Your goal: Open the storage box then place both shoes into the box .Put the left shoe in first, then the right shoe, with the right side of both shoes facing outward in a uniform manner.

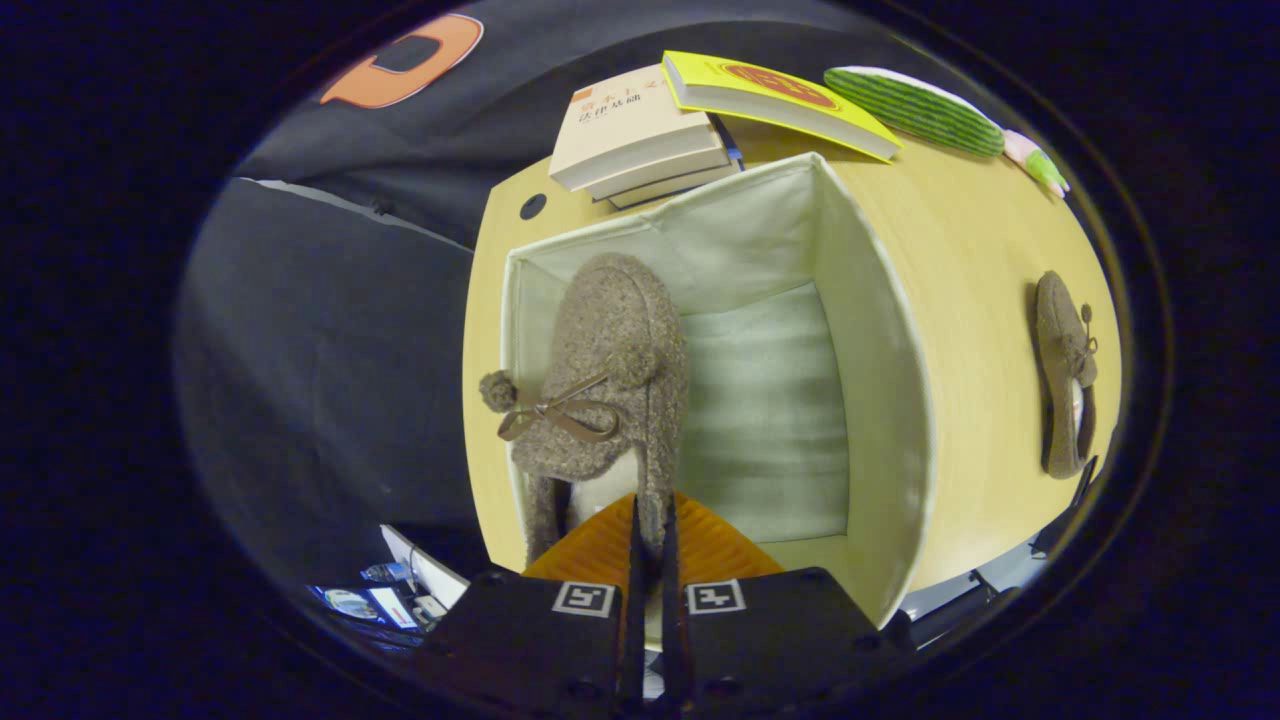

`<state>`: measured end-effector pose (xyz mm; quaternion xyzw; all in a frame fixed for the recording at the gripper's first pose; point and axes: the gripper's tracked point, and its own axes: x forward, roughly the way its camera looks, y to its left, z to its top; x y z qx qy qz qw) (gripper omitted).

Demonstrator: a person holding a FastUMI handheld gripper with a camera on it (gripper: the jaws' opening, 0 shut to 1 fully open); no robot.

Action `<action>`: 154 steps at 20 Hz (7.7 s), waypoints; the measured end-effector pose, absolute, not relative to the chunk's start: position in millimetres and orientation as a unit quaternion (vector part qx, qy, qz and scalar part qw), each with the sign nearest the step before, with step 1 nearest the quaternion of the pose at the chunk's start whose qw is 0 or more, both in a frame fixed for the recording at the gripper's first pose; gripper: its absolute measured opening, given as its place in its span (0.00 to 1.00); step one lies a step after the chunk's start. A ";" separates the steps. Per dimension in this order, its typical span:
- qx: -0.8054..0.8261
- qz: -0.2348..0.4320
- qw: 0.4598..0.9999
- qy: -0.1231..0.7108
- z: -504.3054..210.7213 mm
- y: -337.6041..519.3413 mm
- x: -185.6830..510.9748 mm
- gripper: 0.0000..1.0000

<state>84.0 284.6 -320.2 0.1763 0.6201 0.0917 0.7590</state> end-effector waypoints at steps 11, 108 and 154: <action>0.109 0.133 0.822 0.543 -248.7 261.5 86.0 0.84; 0.123 0.026 0.807 0.577 -262.9 186.0 65.2 0.51; 0.023 -0.023 0.999 0.027 51.7 93.4 30.9 1.00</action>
